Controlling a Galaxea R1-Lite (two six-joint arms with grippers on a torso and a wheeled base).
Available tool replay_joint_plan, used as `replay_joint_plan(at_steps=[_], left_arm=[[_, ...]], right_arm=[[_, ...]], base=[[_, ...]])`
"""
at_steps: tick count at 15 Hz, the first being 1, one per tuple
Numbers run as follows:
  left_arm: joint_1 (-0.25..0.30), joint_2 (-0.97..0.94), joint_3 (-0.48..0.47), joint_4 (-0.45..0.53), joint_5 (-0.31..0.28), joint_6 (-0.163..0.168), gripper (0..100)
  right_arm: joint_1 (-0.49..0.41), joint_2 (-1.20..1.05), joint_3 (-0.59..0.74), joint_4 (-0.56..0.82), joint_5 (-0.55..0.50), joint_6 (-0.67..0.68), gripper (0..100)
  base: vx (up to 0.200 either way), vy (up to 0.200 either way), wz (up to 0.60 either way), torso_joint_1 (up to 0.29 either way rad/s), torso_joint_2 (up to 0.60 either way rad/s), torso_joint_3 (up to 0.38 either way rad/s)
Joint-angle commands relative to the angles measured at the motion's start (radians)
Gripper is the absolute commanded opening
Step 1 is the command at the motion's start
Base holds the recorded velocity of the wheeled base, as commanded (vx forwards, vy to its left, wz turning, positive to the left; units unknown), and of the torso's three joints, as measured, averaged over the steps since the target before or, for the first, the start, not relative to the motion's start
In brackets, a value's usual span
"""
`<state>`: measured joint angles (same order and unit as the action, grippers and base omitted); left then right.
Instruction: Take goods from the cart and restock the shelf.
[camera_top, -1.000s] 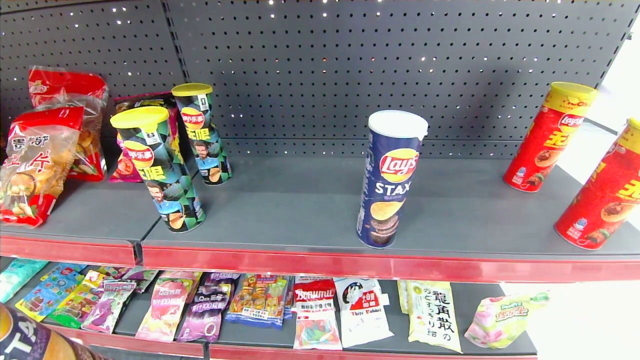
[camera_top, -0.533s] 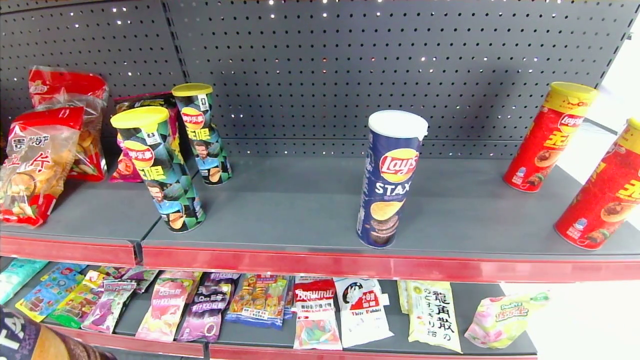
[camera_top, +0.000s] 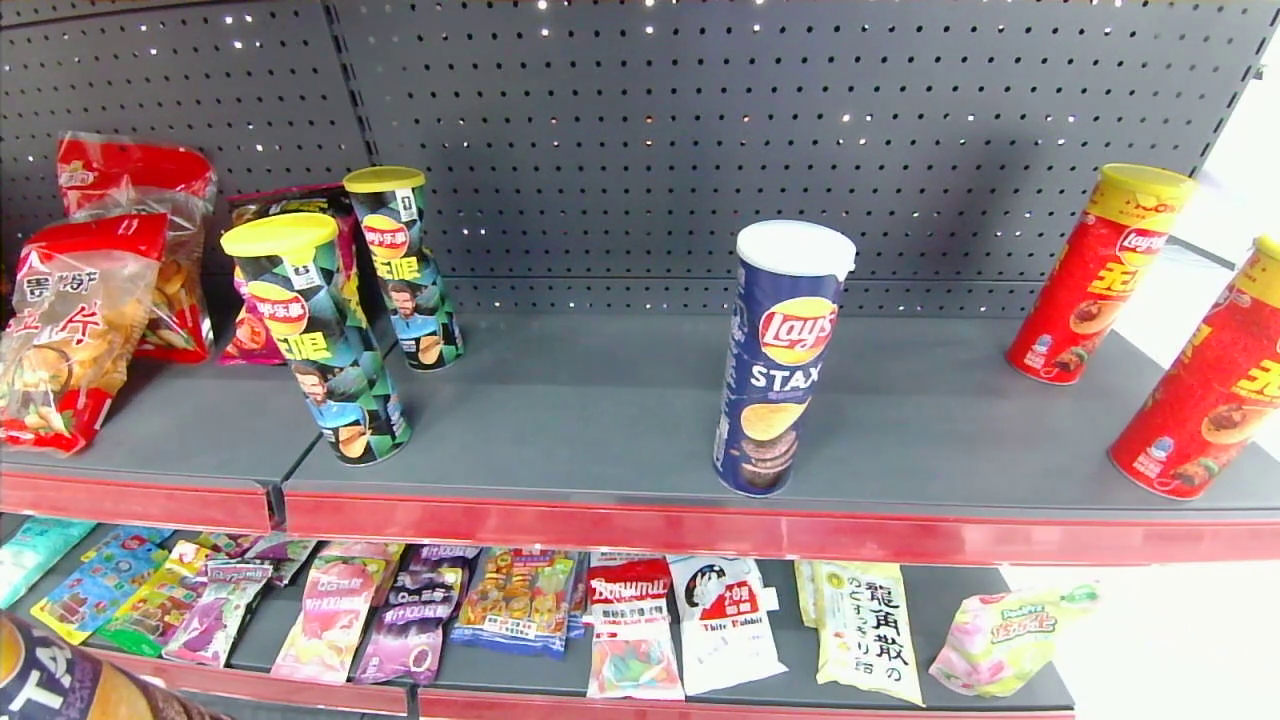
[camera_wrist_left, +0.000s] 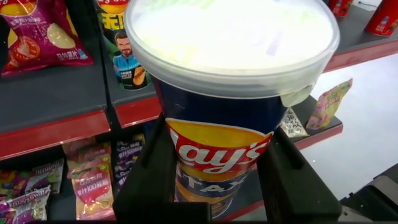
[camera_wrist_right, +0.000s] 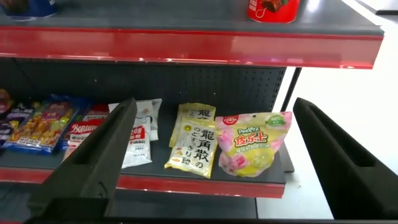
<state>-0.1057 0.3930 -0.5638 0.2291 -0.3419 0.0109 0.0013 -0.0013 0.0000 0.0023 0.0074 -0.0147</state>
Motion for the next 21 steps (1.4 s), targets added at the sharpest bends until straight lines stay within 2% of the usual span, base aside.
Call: replay_joint_plan(at_steps=[1, 5, 9, 11, 15, 16, 21], left_arm=[[0.000, 0.003, 0.001, -0.001, -0.002, 0.000, 0], [0.000, 0.007, 0.001, -0.001, -0.005, 0.000, 0], [0.000, 0.032, -0.011, -0.001, -0.005, -0.015, 0], [0.000, 0.050, -0.013, -0.007, -0.003, -0.015, 0], [0.000, 0.176, -0.014, -0.114, 0.001, -0.015, 0], [0.001, 0.236, -0.028, -0.168, 0.000, -0.015, 0], [0.005, 0.474, -0.151, -0.246, 0.024, -0.014, 0]], right_arm=[[0.000, 0.001, 0.000, 0.001, 0.000, 0.001, 100], [0.000, 0.001, 0.000, 0.001, 0.003, 0.002, 100], [0.000, 0.001, 0.000, 0.001, 0.005, 0.002, 100], [0.000, 0.001, 0.000, 0.001, 0.002, 0.002, 100], [0.000, 0.001, 0.000, 0.001, 0.002, 0.004, 100], [0.000, 0.001, 0.000, 0.001, 0.002, 0.004, 100], [0.000, 0.001, 0.000, 0.001, 0.002, 0.004, 100]], base=[[0.000, 0.000, -0.60, 0.002, 0.01, 0.002], [0.000, 0.000, -0.60, 0.004, 0.00, 0.002], [0.000, 0.000, -0.60, 0.008, 0.00, 0.004], [0.000, 0.000, 0.00, 0.000, 0.00, 0.000], [0.000, 0.000, 0.00, 0.000, 0.00, 0.000], [0.000, 0.000, 0.00, 0.000, 0.00, 0.000], [0.000, 0.000, 0.00, 0.000, 0.00, 0.000]])
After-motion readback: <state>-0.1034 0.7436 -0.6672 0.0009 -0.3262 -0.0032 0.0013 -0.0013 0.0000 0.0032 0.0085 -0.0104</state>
